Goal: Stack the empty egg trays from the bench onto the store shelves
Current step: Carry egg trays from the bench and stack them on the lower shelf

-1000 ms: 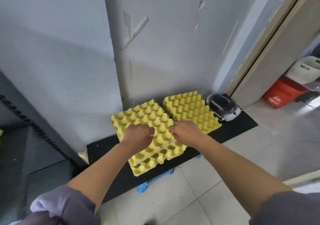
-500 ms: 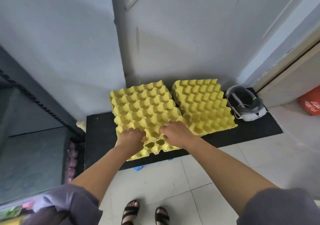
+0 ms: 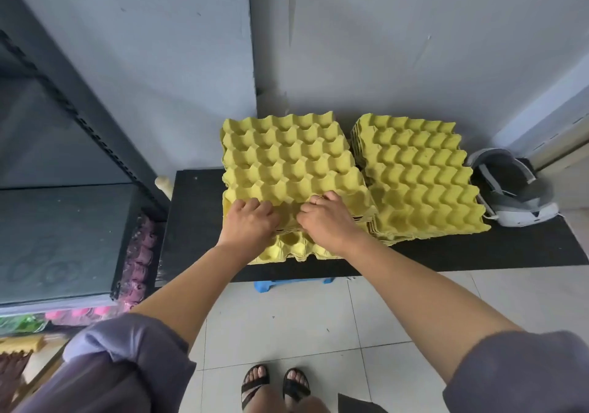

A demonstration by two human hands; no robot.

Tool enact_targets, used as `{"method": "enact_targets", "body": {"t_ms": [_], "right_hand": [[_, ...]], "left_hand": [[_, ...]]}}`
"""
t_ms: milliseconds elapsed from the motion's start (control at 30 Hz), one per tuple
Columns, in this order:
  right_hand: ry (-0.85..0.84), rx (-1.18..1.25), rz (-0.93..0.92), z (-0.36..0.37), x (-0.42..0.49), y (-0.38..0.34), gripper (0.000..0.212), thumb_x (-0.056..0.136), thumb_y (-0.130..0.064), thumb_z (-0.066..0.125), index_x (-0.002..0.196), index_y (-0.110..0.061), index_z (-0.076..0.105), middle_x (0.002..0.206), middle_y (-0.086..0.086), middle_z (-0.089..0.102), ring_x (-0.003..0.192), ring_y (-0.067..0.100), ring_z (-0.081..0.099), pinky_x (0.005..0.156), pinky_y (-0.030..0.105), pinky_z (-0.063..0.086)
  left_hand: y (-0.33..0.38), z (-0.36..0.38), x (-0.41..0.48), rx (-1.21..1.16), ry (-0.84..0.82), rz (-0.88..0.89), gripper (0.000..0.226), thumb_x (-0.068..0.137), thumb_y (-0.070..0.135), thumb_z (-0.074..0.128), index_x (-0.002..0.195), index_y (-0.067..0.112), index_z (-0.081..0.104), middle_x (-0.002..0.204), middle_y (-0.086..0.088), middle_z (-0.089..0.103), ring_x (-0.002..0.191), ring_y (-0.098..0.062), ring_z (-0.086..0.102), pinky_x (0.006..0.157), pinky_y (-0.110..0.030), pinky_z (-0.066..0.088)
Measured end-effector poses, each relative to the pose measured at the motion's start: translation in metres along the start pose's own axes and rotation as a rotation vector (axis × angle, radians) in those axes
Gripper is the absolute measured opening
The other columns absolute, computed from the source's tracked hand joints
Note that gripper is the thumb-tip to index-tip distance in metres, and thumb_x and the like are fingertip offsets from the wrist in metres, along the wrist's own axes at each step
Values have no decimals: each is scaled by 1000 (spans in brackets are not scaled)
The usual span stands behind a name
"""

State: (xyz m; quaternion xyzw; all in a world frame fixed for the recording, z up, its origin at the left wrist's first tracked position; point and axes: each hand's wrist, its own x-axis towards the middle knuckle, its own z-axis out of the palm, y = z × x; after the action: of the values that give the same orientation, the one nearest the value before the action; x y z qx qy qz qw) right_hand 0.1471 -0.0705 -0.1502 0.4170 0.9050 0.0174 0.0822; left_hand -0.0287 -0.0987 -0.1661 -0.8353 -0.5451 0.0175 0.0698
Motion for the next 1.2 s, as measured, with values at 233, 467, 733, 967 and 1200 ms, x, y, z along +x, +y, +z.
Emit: {"method": "enact_targets", "body": {"t_ms": [233,467,733,967,1200], "right_hand": [[-4,35,-49,-29,1,5,23,98,-28,46,111,-15,61,116,-2,59,118,22,47,96,40,29],[39,92,64,-56,-10,14,30,96,-35,49,119,-18,56,126,0,53,126,26,41,97,41,31],[31,105,206,-82,-12,21,24,90,-13,59,113,-20,61,107,5,53,95,28,58,85,41,41],[117,79,156,-105,-2,24,19,80,-3,62,95,-14,62,92,5,46,82,27,51,77,36,35],[201,10,168,-125,-6,23,38,46,3,84,75,-16,68,77,7,56,59,26,54,60,37,43]], "left_hand": [[-7,-11,3,-38,56,-25,40,43,36,92,73,20,71,66,-1,57,56,-25,55,55,-32,44],[-17,-42,7,-163,155,-8,28,55,20,90,62,13,63,60,-1,55,43,-22,51,41,-24,37],[-25,-70,20,-224,177,-34,25,54,20,90,58,15,66,58,1,55,42,-21,53,38,-22,40],[-42,-81,21,-213,227,-48,34,48,8,89,71,13,65,69,-1,57,46,-22,54,39,-24,39],[-49,-94,16,-242,382,-32,27,57,-2,81,75,10,64,72,-4,58,47,-24,54,43,-24,38]]}}
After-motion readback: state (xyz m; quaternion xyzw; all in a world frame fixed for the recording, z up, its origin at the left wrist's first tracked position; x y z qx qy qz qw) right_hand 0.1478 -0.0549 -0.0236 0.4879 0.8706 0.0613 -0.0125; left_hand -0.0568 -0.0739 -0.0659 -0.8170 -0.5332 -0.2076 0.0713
